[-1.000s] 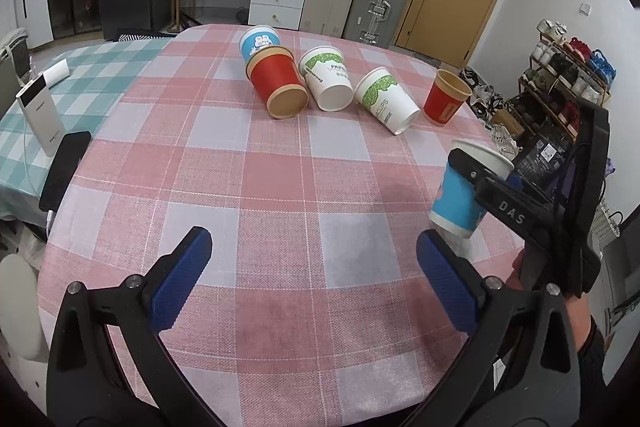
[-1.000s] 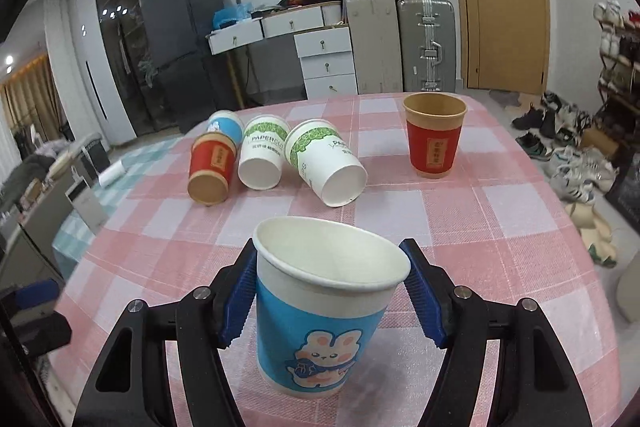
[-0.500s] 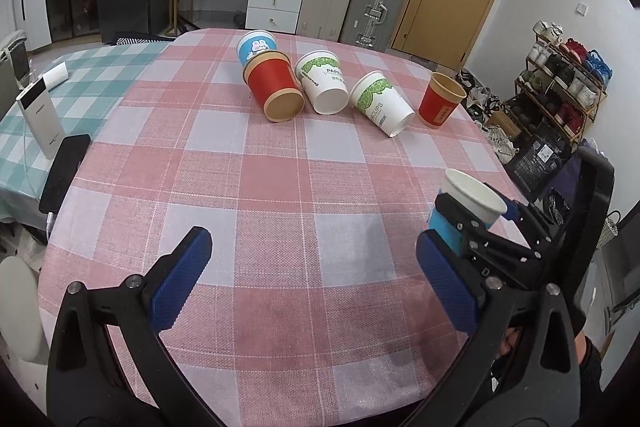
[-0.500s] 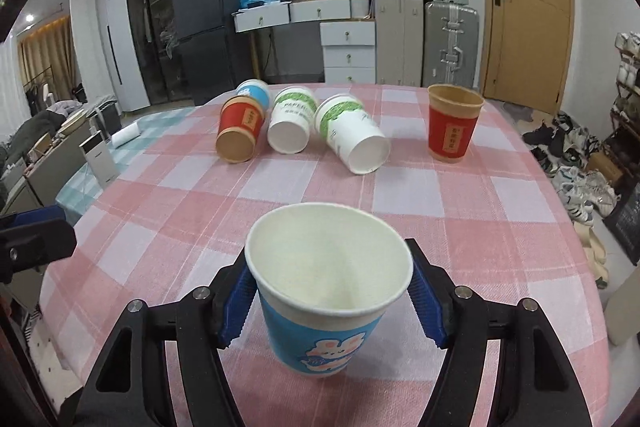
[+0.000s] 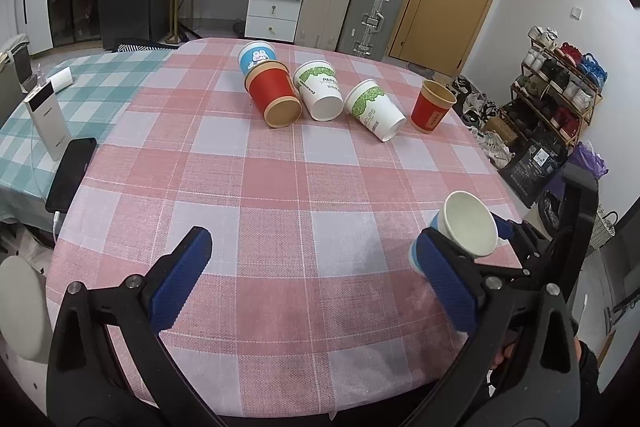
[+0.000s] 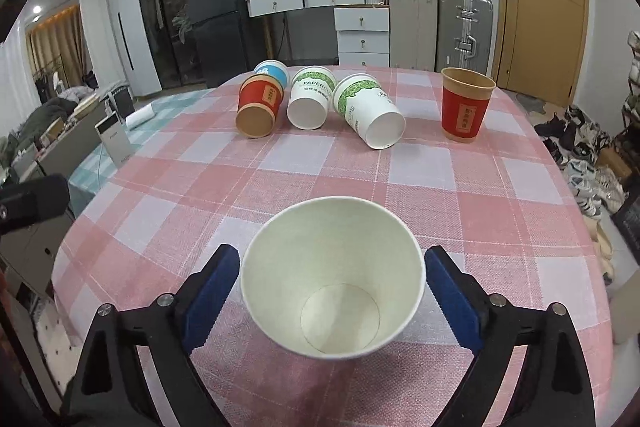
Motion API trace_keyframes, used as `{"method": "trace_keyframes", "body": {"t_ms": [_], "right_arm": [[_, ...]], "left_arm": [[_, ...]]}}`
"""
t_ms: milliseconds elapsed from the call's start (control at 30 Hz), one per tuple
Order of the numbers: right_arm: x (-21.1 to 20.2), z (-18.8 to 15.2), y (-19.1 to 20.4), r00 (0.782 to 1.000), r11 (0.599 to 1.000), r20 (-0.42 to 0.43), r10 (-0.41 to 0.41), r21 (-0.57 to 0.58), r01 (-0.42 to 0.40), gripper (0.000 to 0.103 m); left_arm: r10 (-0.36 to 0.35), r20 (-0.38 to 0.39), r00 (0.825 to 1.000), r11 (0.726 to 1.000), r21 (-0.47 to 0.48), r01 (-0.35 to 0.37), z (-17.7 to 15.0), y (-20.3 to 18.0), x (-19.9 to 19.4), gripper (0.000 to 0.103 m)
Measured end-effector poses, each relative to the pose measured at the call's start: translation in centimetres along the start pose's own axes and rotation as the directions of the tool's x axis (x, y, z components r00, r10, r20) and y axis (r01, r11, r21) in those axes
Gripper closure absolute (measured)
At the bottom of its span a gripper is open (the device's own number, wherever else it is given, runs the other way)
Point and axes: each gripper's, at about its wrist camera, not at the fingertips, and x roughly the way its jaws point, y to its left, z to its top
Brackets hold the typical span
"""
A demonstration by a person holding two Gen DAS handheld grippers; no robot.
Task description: Flip cup upright
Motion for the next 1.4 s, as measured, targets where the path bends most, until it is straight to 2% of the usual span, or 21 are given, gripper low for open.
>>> {"method": "trace_keyframes", "body": {"t_ms": [100, 233, 400, 533, 667, 867, 1033, 1267, 1400], "right_arm": [[-0.4, -0.7, 0.6, 0.999, 0.999, -0.029, 0.029, -0.024, -0.030, 0.002], [-1.5, -2.3, 0.7, 0.999, 0.998, -0.054, 0.001, -0.062, -0.004, 0.002], [-4.5, -3.9, -0.5, 0.999, 1.000, -0.050, 0.019, -0.002, -0.019, 0.002], [-7.9, -3.5, -1.8, 1.000, 0.998, 0.011, 0.021, 0.051, -0.021, 0.001], [-11.3, -2.5, -2.7, 0.993, 0.997, 0.117, -0.006, 0.073, -0.002, 0.000], [-15.2, -1.0, -2.6, 0.969, 0.996, 0.239, 0.065, 0.046, -0.079, 0.000], [-16.9, -0.8, -2.9, 0.955, 0.987, 0.273, 0.120, 0.069, -0.144, 0.000], [-17.1, -0.8, -3.4, 0.957, 0.984, 0.266, 0.120, 0.097, -0.150, 0.000], [-17.0, -1.0, -3.1, 0.958, 0.986, 0.261, 0.117, 0.083, -0.143, 0.000]], "left_arm": [[0.000, 0.003, 1.000, 1.000, -0.001, 0.000, -0.1, -0.2, -0.3, 0.001], [-0.002, -0.005, 1.000, 1.000, 0.011, 0.002, -0.5, -0.8, -0.5, 0.001], [-0.019, -0.007, 1.000, 0.999, 0.037, 0.019, -0.8, -1.9, -0.6, 0.001], [-0.021, -0.009, 1.000, 0.997, 0.068, 0.021, -0.9, -3.2, -0.6, 0.001], [-0.020, 0.020, 1.000, 0.995, 0.094, 0.018, -0.7, -4.6, -1.4, 0.001], [-0.015, 0.072, 0.997, 0.991, 0.133, 0.005, -0.1, -6.5, -2.9, 0.001], [-0.017, 0.102, 0.995, 0.989, 0.147, 0.002, 0.4, -7.7, -4.2, 0.001], [-0.028, 0.086, 0.996, 0.987, 0.161, 0.014, -0.1, -8.8, -4.7, 0.001], [-0.019, 0.101, 0.995, 0.988, 0.157, 0.003, -0.7, -8.6, -4.9, 0.001]]}}
